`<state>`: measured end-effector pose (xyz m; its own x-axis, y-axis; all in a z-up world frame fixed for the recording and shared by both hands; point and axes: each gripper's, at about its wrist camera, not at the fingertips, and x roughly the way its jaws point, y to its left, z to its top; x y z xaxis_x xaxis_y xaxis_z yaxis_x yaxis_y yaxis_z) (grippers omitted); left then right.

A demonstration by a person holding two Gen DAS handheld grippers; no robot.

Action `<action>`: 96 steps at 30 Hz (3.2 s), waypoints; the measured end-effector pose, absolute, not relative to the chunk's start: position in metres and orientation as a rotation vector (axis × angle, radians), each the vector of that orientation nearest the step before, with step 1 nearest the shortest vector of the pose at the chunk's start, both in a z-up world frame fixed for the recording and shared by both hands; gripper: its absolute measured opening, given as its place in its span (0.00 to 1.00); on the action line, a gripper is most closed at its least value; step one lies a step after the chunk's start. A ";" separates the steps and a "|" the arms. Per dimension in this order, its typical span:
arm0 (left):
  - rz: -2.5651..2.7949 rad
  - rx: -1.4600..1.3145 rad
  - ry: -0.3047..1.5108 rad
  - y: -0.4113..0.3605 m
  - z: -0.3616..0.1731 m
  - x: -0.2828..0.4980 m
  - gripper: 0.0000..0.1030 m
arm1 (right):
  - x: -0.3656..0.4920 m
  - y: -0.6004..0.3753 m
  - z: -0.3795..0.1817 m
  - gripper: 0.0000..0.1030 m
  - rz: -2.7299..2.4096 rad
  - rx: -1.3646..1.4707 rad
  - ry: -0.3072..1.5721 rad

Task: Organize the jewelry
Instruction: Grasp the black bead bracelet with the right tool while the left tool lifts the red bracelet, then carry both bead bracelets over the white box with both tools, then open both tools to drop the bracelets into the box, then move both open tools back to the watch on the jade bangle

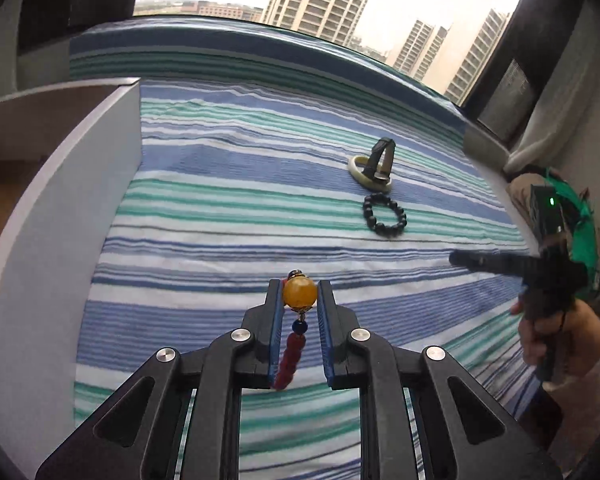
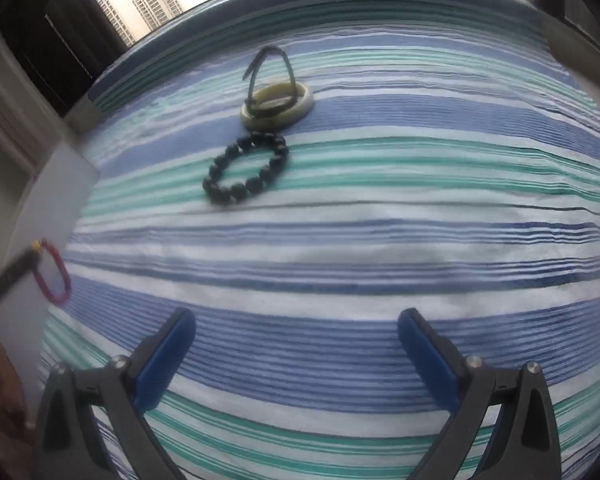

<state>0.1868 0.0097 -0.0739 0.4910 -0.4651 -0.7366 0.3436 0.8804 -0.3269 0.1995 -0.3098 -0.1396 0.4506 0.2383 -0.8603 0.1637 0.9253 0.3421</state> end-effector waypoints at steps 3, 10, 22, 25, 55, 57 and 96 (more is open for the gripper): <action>-0.451 -0.117 0.931 0.018 -0.079 0.172 0.14 | 0.249 -0.315 -0.137 0.51 0.021 0.436 1.138; -0.401 -0.112 0.922 0.034 -0.080 0.150 0.15 | 0.313 -0.276 -0.160 0.45 -0.083 0.215 1.150; -0.467 -0.274 0.822 0.061 0.000 0.118 0.14 | 0.279 -0.240 -0.041 0.12 0.088 0.152 0.978; -0.480 -0.329 0.754 0.084 0.041 0.106 0.14 | 0.266 -0.212 0.010 0.12 0.191 0.144 0.893; 0.329 -0.133 0.812 0.317 -0.021 0.117 0.22 | 0.226 0.166 -0.046 0.12 0.802 -0.150 1.007; 0.363 -0.125 0.819 0.314 -0.021 0.117 0.51 | 0.225 0.165 -0.050 0.17 0.777 -0.170 1.012; 0.014 -0.037 0.772 0.086 0.010 0.127 0.97 | 0.154 -0.088 0.001 0.84 0.085 -0.140 0.663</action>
